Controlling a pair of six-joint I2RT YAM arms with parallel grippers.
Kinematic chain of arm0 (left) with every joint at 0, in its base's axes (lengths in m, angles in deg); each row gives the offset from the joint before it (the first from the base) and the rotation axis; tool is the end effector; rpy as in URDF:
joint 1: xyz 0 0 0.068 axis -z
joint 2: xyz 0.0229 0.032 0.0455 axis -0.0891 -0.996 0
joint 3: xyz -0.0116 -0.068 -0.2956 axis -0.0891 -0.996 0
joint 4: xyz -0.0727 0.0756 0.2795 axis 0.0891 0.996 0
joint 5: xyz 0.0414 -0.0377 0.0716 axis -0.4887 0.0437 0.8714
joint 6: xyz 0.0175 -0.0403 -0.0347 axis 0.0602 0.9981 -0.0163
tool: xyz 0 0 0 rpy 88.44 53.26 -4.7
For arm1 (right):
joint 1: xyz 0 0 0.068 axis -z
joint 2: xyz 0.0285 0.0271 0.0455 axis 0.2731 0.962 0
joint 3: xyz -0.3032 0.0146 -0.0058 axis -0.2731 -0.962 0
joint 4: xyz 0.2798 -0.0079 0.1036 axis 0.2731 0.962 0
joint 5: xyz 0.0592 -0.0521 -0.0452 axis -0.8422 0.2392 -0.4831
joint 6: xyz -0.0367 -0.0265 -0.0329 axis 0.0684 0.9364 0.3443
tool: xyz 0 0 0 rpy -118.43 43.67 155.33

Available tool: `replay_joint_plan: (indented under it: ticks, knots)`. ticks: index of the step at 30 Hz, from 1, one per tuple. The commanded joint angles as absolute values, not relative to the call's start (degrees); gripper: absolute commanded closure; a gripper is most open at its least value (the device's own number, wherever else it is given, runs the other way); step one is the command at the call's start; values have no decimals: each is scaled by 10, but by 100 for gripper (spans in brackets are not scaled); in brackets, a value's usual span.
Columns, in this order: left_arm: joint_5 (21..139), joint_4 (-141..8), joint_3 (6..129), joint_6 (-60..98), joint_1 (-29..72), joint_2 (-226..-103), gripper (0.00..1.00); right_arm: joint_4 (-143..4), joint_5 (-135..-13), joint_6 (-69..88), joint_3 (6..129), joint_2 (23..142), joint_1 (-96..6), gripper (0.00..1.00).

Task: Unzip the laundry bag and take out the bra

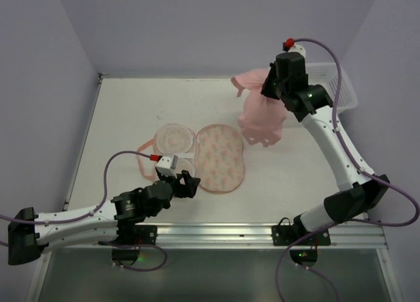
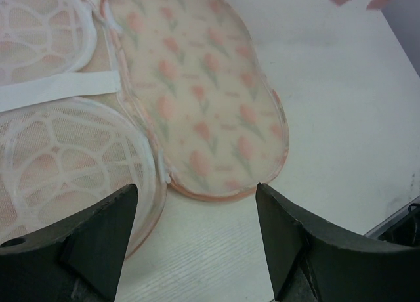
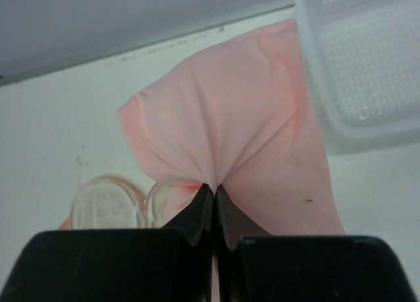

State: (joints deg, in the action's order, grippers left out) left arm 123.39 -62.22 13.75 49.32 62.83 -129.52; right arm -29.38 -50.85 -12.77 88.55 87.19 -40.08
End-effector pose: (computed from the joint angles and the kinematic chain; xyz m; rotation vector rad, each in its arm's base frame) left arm 0.0875 -0.1563 0.2124 0.0466 1.9698 -0.6701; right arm 0.3367 0.1399 0.4624 0.2569 2.0741 0.2748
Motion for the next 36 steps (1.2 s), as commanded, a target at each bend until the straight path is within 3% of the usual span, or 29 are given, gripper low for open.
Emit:
replay_joint_plan:
  ticks: [1,11,23,29,36]
  knots:
    - [1228,-632,167,470,629,-1309,23,-287,-482,-83,953,862,-352,100]
    - [1206,-634,201,450,628,-1373,23,-290,-446,-66,1153,961,-221,100]
    - [1187,-677,197,449,629,-1370,23,-338,-293,-274,1169,1064,-186,100]
    - [1186,-672,198,444,629,-1372,23,-326,-272,-324,1228,1138,-179,100]
    - [1184,-678,195,435,629,-1366,23,-332,-227,-402,1194,1153,-164,100]
